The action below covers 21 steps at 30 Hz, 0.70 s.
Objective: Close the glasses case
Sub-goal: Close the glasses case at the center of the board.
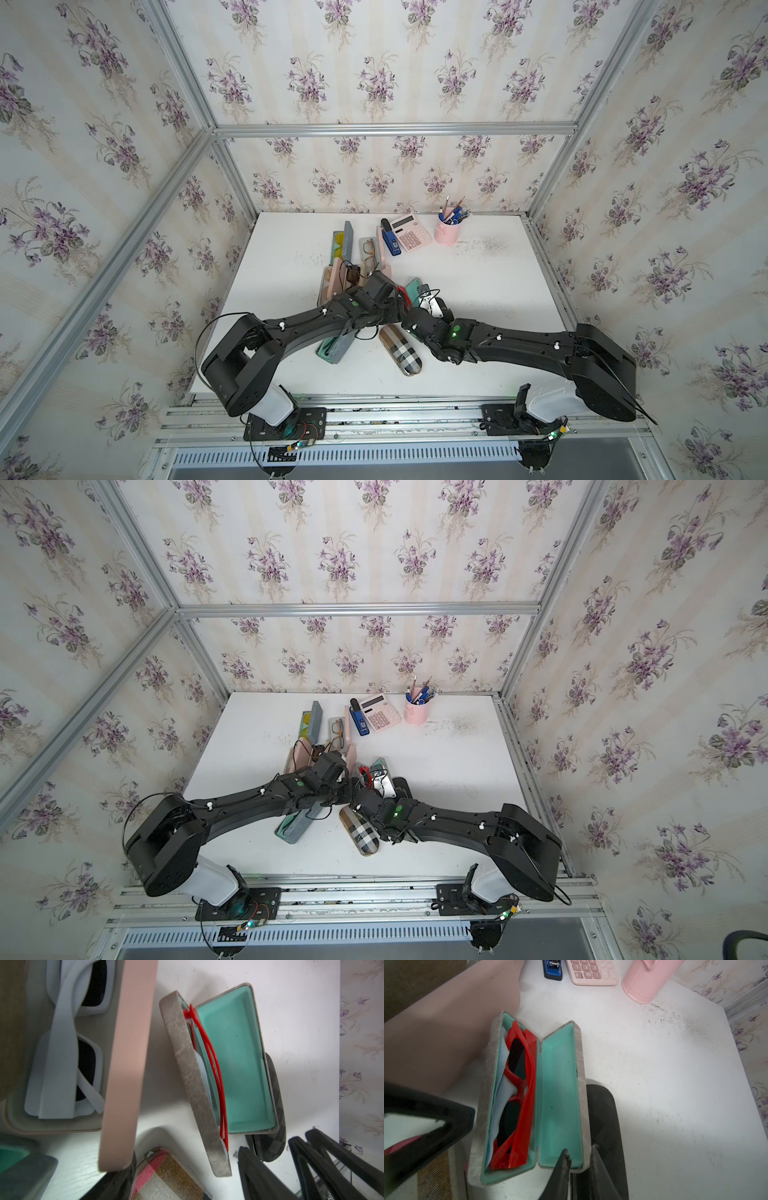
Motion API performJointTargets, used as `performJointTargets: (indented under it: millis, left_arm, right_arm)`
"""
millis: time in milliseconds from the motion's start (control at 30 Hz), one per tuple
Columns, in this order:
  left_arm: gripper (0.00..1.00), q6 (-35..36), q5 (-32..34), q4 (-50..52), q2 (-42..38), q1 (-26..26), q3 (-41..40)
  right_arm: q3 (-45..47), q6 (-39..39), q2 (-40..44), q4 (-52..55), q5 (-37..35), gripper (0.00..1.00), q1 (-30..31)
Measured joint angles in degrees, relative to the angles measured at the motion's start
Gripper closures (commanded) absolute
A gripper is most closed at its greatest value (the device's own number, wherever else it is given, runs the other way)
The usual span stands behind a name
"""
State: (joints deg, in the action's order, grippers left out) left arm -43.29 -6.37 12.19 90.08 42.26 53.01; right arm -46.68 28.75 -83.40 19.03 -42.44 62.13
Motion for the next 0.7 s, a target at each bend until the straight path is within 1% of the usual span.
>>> performJointTargets:
  millis: [167, 267, 400, 500, 700]
  left_arm:
    - [0.25, 0.39, 0.00, 0.11, 3.39, -0.13, 1.57]
    - [0.29, 0.50, -0.02, 0.04, 4.42, -0.22, 2.43]
    - [0.30, 1.07, 0.24, 0.31, 5.64, -0.35, 3.34]
    - [0.36, 1.51, 0.68, 0.48, 6.78, -0.50, 3.63]
    - [0.37, 1.97, 1.42, 0.46, 7.39, -1.05, 2.67]
  right_arm:
    - [0.83, 0.02, 2.95, 0.02, 0.74, 0.74, 0.00]
    - [0.83, 0.02, 3.98, 0.02, 1.33, 0.73, 0.00]
    - [0.98, 0.00, 4.63, 0.02, 1.88, 0.73, 0.00]
    - [1.07, -0.17, 4.68, -0.02, 2.47, 0.73, -0.13]
    - [1.51, -0.26, 5.20, -0.52, 3.28, 0.72, -0.44]
